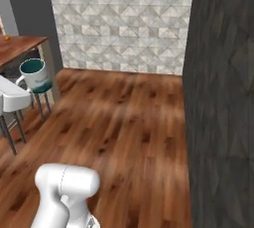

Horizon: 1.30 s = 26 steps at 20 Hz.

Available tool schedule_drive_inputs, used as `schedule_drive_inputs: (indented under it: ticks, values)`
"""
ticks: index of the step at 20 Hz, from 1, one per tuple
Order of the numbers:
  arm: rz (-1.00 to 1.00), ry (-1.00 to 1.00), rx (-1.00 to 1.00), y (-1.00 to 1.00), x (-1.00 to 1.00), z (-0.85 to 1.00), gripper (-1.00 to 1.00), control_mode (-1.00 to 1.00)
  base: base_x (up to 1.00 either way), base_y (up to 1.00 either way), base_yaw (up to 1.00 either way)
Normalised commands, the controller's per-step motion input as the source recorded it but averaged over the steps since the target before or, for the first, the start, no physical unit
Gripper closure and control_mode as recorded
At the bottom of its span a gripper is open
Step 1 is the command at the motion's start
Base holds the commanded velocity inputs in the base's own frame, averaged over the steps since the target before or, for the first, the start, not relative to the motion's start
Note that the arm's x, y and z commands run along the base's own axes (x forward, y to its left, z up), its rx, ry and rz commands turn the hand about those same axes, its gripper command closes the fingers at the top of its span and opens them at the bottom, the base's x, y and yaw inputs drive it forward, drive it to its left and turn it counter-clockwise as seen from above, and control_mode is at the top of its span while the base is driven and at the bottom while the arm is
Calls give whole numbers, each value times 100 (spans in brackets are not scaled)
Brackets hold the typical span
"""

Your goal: Open the cabinet directly in front. Then move the liquor and the mug to the dining counter with the candle on it.

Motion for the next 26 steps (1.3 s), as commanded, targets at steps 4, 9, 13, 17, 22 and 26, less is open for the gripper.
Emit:
schedule_drive_inputs:
  ticks: [4, 9, 13, 17, 22, 26]
  values:
    - [0, 0, 0, 0, 0, 0, 100, 100, 100, -44, 9]
    - [0, 0, 0, 0, 0, 0, 100, 100, 100, -33, 13]
    - [0, 0, 0, 0, 0, 0, 100, 100, 100, -26, 18]
    - [0, 0, 0, 0, 0, 0, 100, 100, 100, -23, 24]
    - [0, 0, 0, 0, 0, 0, 100, 100, 100, -18, 29]
    - [0, 0, 0, 0, 0, 0, 100, 100, 100, -7, 40]
